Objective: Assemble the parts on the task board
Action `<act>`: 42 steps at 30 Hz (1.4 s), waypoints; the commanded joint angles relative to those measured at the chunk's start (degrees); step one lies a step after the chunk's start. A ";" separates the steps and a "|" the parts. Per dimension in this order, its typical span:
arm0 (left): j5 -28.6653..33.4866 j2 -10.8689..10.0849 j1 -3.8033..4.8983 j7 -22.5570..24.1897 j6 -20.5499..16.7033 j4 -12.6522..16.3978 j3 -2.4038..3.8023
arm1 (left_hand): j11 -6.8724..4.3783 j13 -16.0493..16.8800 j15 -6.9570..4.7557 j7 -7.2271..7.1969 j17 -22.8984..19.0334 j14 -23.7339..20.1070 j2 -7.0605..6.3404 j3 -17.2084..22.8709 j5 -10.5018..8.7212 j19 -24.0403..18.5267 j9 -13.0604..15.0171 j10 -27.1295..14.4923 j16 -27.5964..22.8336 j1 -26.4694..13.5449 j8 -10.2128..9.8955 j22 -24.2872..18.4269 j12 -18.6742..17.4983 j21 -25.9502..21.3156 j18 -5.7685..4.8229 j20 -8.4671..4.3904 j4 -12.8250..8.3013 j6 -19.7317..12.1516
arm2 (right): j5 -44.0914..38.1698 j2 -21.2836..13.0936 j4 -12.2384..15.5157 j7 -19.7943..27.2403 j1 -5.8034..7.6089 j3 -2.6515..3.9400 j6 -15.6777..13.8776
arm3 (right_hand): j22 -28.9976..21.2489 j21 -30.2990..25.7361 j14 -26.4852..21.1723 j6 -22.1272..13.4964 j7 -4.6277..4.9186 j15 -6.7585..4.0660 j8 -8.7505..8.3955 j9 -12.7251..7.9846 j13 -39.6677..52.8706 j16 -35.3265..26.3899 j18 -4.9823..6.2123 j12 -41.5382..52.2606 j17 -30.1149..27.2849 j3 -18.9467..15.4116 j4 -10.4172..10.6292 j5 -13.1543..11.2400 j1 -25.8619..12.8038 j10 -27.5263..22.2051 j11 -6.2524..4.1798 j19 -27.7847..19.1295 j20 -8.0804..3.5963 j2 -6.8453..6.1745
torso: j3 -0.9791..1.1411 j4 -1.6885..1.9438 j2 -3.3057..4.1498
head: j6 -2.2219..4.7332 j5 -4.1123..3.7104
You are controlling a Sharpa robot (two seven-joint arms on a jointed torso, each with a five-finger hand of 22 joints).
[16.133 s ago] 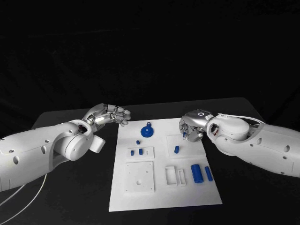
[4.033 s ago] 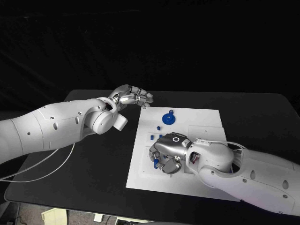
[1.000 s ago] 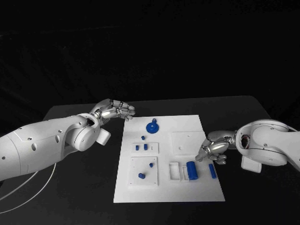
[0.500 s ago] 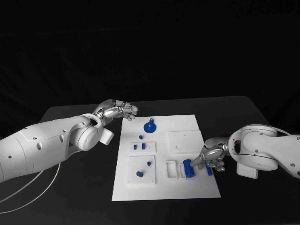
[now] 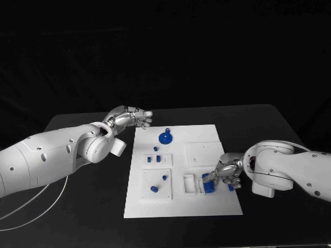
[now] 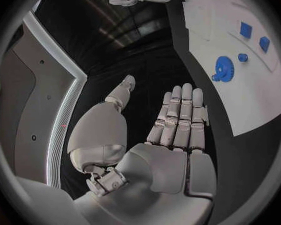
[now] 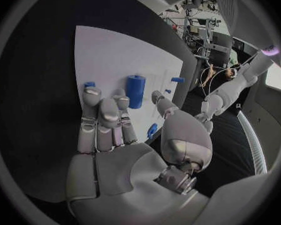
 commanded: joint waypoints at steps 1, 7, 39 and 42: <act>0.66 -0.06 0.00 1.21 1.03 0.23 0.02 | -0.02 -0.08 0.10 -0.02 0.13 -0.68 0.05 0.11 -0.15 -0.73 -0.08 -0.42 -0.52 -0.57 0.21 -0.07 -0.02 -0.45 0.93 0.06 0.32 -0.57 | -2.43 0.54 -0.27 -0.62 -0.39 -0.02 -2.07 | 1.10 0.34 -0.22 0.46 0.15 -0.27 -0.42 -0.07 0.10 0.14 2.23 0.28 0.11 -0.30 -0.26 -0.28 -0.32 0.30 -0.08 -0.08 -0.40 0.30 | -0.03 0.02 0.04 | -0.08 0.14; 0.66 -0.16 0.00 1.17 1.11 0.34 0.03 | -0.01 -0.09 0.21 -0.01 0.22 -0.87 0.33 0.26 -0.14 -0.95 -0.09 -0.47 -0.70 -0.42 0.22 -0.03 -0.01 -0.64 0.94 0.17 0.24 -0.62 | -3.23 1.69 -1.13 -1.66 -0.61 -0.44 1.31 | 1.07 0.61 -0.13 0.32 0.19 -0.25 -0.76 -0.25 0.36 0.18 2.23 0.34 0.20 -0.05 -1.50 -0.28 0.54 0.39 -0.04 -0.05 -0.51 1.32 | 0.00 0.01 0.06 | -0.14 0.33; 0.69 -1.06 0.00 0.59 1.54 0.50 0.03 | 0.03 -0.10 0.29 0.01 0.61 -0.91 1.01 -0.01 -0.17 -0.98 -0.09 -0.58 -0.92 -0.67 0.30 0.19 0.02 -0.86 1.08 0.29 -0.05 -0.73 | -1.50 0.56 1.09 -1.54 -0.89 -0.85 -0.98 | 0.95 1.94 0.45 3.70 -0.19 -0.46 -0.44 -1.06 1.31 0.15 2.23 0.44 0.28 9.79 -4.41 -0.31 5.71 1.60 -0.36 0.49 0.49 3.99 | 0.08 -0.09 0.16 | -0.83 0.51; 0.69 -1.00 0.00 0.58 1.57 0.46 0.03 | 0.02 -0.10 0.29 0.01 0.62 -0.91 1.01 -0.02 -0.17 -0.98 -0.09 -0.58 -0.93 -0.66 0.30 0.20 0.02 -0.86 1.08 0.29 -0.07 -0.73 | 0.29 0.22 1.76 -1.50 0.48 -0.84 -1.33 | 0.93 1.99 0.47 3.86 -0.24 -0.50 -0.42 -1.08 1.33 0.15 2.23 0.41 0.28 9.90 -4.36 -0.31 5.51 1.65 -0.41 0.50 0.52 3.78 | 0.08 -0.12 0.19 | -0.84 0.62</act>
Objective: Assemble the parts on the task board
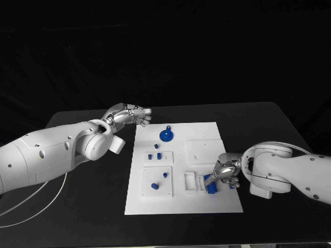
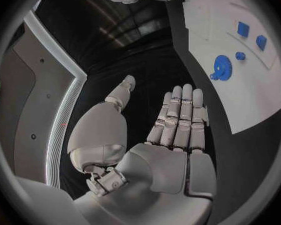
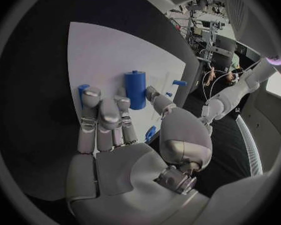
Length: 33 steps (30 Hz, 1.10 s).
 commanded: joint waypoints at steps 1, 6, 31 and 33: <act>0.33 0.11 0.01 0.49 0.94 0.04 0.03 | -0.18 -0.06 0.00 0.01 0.06 -0.22 0.50 -0.16 -0.17 -0.28 -0.06 -0.37 -0.24 -0.15 0.31 0.08 0.02 -0.28 0.60 -0.01 -0.18 -0.33 | 2.89 -0.29 0.52 -1.32 1.00 -0.10 0.51 | 0.94 0.31 -0.05 0.52 -0.10 -0.44 0.27 -0.07 0.06 0.14 2.60 0.22 0.03 0.14 0.14 0.21 -0.63 0.43 -0.02 0.20 0.36 -0.38 | 0.02 -0.03 0.04 | -0.03 0.11; 0.28 0.17 0.01 0.14 1.24 0.09 0.02 | -0.18 -0.06 0.00 0.01 0.07 -0.22 0.54 -0.16 -0.16 -0.28 -0.06 -0.37 -0.25 -0.15 0.32 0.09 0.03 -0.29 0.60 0.00 -0.21 -0.32 | 4.55 -0.07 0.92 -1.29 1.67 -0.10 0.21 | 0.92 0.41 -0.03 0.86 -0.19 -0.52 0.34 -0.11 0.12 0.11 2.60 0.13 0.02 0.15 0.23 0.21 -1.24 0.52 -0.10 0.19 0.42 -1.30 | -0.05 0.03 0.05 | 0.03 0.10; 0.22 0.24 0.02 -0.12 1.41 0.15 0.02 | -0.16 -0.06 0.04 0.00 0.19 -0.28 0.83 -0.24 -0.16 -0.27 -0.06 -0.41 -0.36 -0.25 0.36 0.16 0.02 -0.37 0.61 0.04 -0.27 -0.31 | 5.64 6.17 -1.19 -0.44 0.81 -0.12 -0.97 | 0.69 0.41 -0.06 1.13 -0.29 -0.64 0.13 -0.35 0.23 -0.22 2.60 -0.39 -0.18 0.47 1.64 0.23 -2.96 0.54 -0.21 0.05 0.37 -3.87 | -0.02 0.10 0.16 | -0.18 0.67; 0.22 0.20 0.02 -0.16 1.45 0.15 0.02 | -0.16 -0.06 0.04 0.00 0.20 -0.29 0.85 -0.26 -0.16 -0.27 -0.06 -0.42 -0.37 -0.27 0.36 0.17 0.02 -0.37 0.61 0.04 -0.27 -0.32 | 5.64 6.37 -1.43 -0.43 0.68 -0.12 -0.89 | 0.69 0.41 -0.06 1.14 -0.29 -0.64 0.12 -0.35 0.23 -0.23 2.60 -0.41 -0.18 0.50 1.69 0.23 -2.99 0.54 -0.21 0.05 0.37 -3.89 | -0.02 0.12 0.16 | -0.20 0.76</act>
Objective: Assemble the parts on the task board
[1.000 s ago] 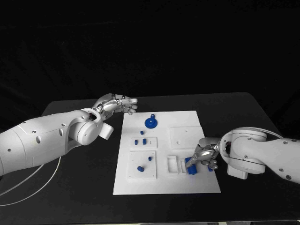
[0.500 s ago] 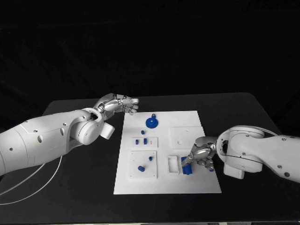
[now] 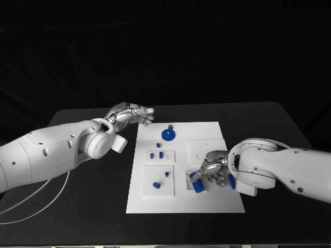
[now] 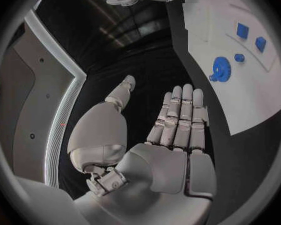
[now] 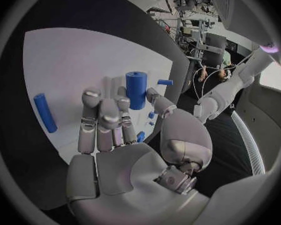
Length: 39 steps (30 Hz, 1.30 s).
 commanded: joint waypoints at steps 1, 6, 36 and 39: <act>0.22 0.00 0.02 0.21 1.01 0.15 0.03 | -0.15 -0.07 0.05 0.00 0.10 -0.29 0.64 -0.14 -0.16 -0.28 -0.06 -0.43 -0.38 -0.06 0.37 0.07 0.02 -0.38 1.11 0.04 -0.15 -0.32 | -0.14 0.28 -0.43 0.33 -0.30 -0.06 -0.04 | 0.68 0.31 -0.05 0.51 -0.05 -0.23 -0.08 0.05 0.05 -0.24 2.58 -0.28 -0.08 0.14 0.37 0.16 -0.11 0.34 0.00 -0.05 0.07 -0.57 | 0.00 -0.02 0.01 | -0.02 0.16; 0.22 -0.05 0.02 0.12 1.05 0.17 0.03 | -0.15 -0.08 0.06 0.01 0.12 -0.31 0.66 -0.17 -0.16 -0.28 -0.06 -0.44 -0.40 -0.11 0.37 0.08 0.02 -0.40 1.11 0.05 -0.15 -0.33 | -0.20 0.76 -0.82 0.18 -0.62 -0.07 0.22 | 0.66 0.30 -0.05 0.49 -0.05 -0.23 -0.11 0.02 0.06 -0.28 2.58 -0.34 -0.10 0.18 0.57 0.15 -0.27 0.33 0.00 -0.06 0.06 -0.77 | -0.02 -0.06 0.01 | -0.13 0.33; 0.13 -0.49 0.03 -0.49 1.37 0.34 0.03 | -0.11 -0.09 0.10 0.02 0.20 -0.42 0.76 -0.25 -0.16 -0.33 -0.08 -0.55 -0.54 -0.25 0.37 0.13 -0.01 -0.50 1.12 0.09 -0.17 -0.39 | -1.23 -1.50 0.69 6.48 -0.90 -0.06 5.21 | 0.27 -0.48 -0.56 -0.16 -0.18 -0.42 -0.75 0.01 0.68 -0.95 2.58 -1.24 0.02 -12.45 -7.06 0.36 -6.01 -0.32 -0.15 -1.22 -1.01 0.62 | 0.04 -0.10 0.01 | -0.09 0.57; 0.13 -0.52 0.03 -0.49 1.32 0.33 0.03 | -0.11 -0.09 0.10 0.02 0.21 -0.42 0.77 -0.25 -0.16 -0.33 -0.08 -0.55 -0.55 -0.25 0.37 0.13 -0.01 -0.51 1.12 0.09 -0.18 -0.40 | -1.40 -1.92 0.82 6.74 -0.94 -0.06 5.81 | 0.30 -0.47 -0.50 0.46 -0.25 -0.44 -0.44 0.16 0.66 -1.10 2.58 -1.36 -0.07 -11.90 -7.02 1.03 -3.56 -0.27 -0.20 -1.27 -0.85 1.12 | 0.06 -0.10 0.04 | -0.07 0.58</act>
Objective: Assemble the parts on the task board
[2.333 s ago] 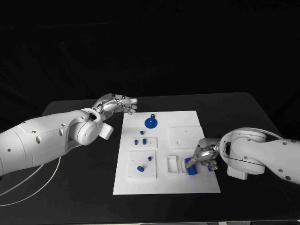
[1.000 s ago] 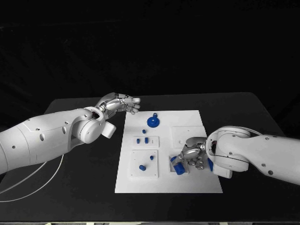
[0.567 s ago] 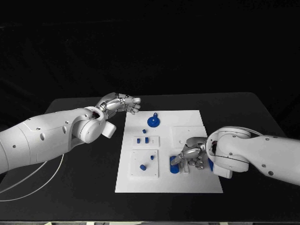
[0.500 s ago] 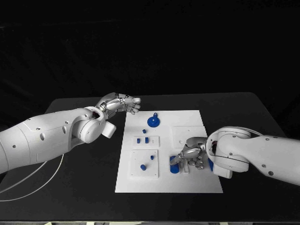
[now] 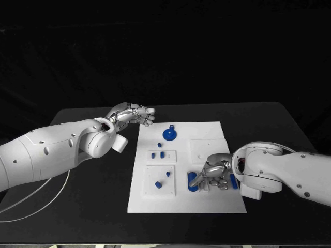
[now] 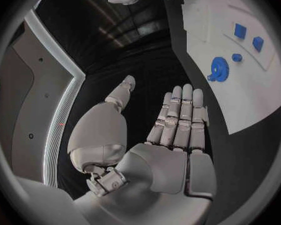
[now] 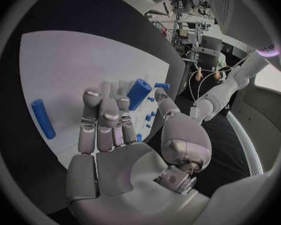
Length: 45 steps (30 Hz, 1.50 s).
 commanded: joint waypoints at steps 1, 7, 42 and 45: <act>0.13 -0.03 0.02 0.23 0.97 0.13 0.03 | 0.10 -0.05 0.11 0.02 0.11 -0.43 0.57 -0.25 -0.15 -0.33 -0.08 -0.35 -0.32 -0.04 0.37 0.06 -0.01 -0.31 0.82 0.08 -0.18 -0.40 | -0.77 -0.44 0.11 2.48 -0.10 -0.05 4.01 | 0.31 -0.24 0.11 0.59 0.09 0.06 0.17 -0.05 0.03 -0.40 2.55 -0.44 -0.11 0.55 0.13 0.33 2.04 -0.22 -0.21 -0.04 -0.08 -0.01 | 0.04 0.00 0.03 | 0.03 0.03; 0.13 -0.10 0.02 0.20 1.07 0.16 0.03 | 0.10 -0.05 0.11 0.02 0.12 -0.43 0.60 -0.25 -0.16 -0.34 -0.09 -0.36 -0.33 -0.05 0.37 0.06 -0.01 -0.33 0.82 0.09 -0.17 -0.41 | -0.99 -0.85 0.38 2.47 -0.16 -0.05 4.46 | 0.32 -0.23 0.23 0.87 0.08 0.08 0.22 -0.02 0.03 -0.53 2.55 -0.60 -0.17 0.04 0.16 -0.17 3.68 -0.07 -0.21 -0.02 0.30 -0.19 | 0.04 -0.03 -0.01 | -0.04 0.04; 0.02 -0.35 0.03 -0.17 1.82 0.39 0.02 | 0.11 -0.04 0.14 0.03 0.50 -0.45 2.06 -0.17 -0.10 -0.38 -0.14 -0.46 -0.62 0.25 0.42 0.26 0.02 -0.63 0.87 0.13 -0.51 -0.49 | -2.99 0.70 -1.53 -0.58 -0.93 -0.05 2.67 | 0.59 0.26 0.54 1.98 -0.17 -0.13 0.34 0.41 0.64 -0.33 2.55 -1.10 0.16 13.07 9.29 -0.61 2.22 1.00 -0.43 0.67 0.43 2.98 | -0.02 0.00 0.00 | -0.45 -0.16; 0.02 -0.34 0.03 -0.19 1.86 0.36 0.02 | 0.11 -0.04 0.14 0.03 0.54 -0.45 2.14 -0.19 -0.10 -0.38 -0.15 -0.46 -0.65 0.34 0.43 0.29 0.03 -0.65 0.87 0.14 -0.64 -0.50 | -2.99 0.80 -1.65 -0.67 -1.04 -0.05 2.68 | 0.64 0.35 0.56 1.96 -0.14 -0.10 0.35 0.47 0.69 -0.32 2.55 -1.11 0.18 13.28 8.79 -0.61 2.42 1.01 -0.41 0.71 0.47 2.18 | 0.00 0.00 0.01 | -0.49 -0.19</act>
